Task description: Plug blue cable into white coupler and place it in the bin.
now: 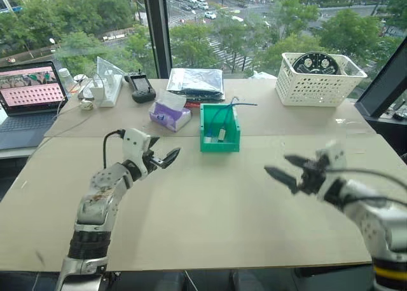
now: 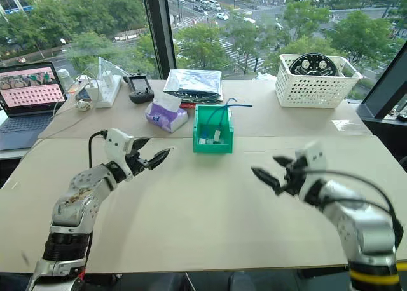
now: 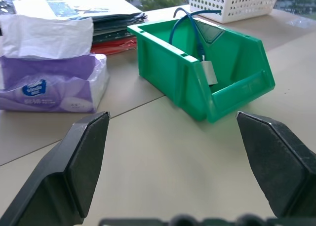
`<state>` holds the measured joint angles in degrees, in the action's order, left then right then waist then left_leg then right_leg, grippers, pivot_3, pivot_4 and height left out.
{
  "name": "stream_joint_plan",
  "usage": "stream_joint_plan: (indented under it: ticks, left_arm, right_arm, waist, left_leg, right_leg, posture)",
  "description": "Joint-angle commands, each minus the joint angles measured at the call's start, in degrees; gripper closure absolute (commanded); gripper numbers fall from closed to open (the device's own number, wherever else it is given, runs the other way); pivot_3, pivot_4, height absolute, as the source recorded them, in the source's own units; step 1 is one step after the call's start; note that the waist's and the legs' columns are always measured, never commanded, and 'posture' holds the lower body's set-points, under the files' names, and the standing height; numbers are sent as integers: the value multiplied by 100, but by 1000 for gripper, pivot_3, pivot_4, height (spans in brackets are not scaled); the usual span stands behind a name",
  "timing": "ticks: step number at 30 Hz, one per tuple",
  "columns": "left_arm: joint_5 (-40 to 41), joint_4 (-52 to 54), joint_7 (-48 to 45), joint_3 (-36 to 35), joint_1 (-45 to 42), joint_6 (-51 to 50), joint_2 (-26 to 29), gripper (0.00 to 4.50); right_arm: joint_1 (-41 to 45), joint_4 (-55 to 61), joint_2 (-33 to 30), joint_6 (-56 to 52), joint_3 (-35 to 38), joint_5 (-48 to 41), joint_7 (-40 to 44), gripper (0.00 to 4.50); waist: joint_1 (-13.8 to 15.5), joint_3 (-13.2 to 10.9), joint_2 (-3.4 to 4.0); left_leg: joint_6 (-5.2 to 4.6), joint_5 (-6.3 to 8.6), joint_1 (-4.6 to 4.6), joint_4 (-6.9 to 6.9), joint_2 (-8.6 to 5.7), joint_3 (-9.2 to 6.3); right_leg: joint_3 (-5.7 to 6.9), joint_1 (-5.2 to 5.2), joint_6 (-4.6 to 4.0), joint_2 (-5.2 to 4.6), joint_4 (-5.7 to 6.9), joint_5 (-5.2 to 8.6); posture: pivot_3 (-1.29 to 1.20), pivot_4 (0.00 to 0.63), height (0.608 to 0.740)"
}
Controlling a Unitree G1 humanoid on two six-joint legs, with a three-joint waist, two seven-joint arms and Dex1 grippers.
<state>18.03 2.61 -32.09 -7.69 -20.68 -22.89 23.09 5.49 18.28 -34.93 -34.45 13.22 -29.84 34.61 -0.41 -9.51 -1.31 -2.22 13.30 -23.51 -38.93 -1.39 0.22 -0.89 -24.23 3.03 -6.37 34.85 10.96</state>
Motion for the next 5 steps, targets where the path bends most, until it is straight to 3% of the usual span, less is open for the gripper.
stream_joint_plan:
  ticks: [1, 5]
  left_arm:
    - [-99, -293, -117, -96, 120, 699, 32, 104]
    - [-65, -521, -233, -137, 176, 898, 123, 104]
  right_arm:
    - [5, -249, 285, 962, 107, 397, -162, 22]
    - [151, -754, 493, 1471, 130, 708, -333, 22]
  waist:
    - [-31, -1, -2]
    - [-23, -5, -8]
  left_leg:
    - [1, -6, 4, -1, 2, 3]
    - [5, -33, 12, -3, 11, 5]
  right_leg:
    - [-3, 1, 13, 1, 0, 7]
    - [-3, 6, 25, 7, 6, 8]
  posture:
    - [0, 150, 736]
    - [0, 150, 736]
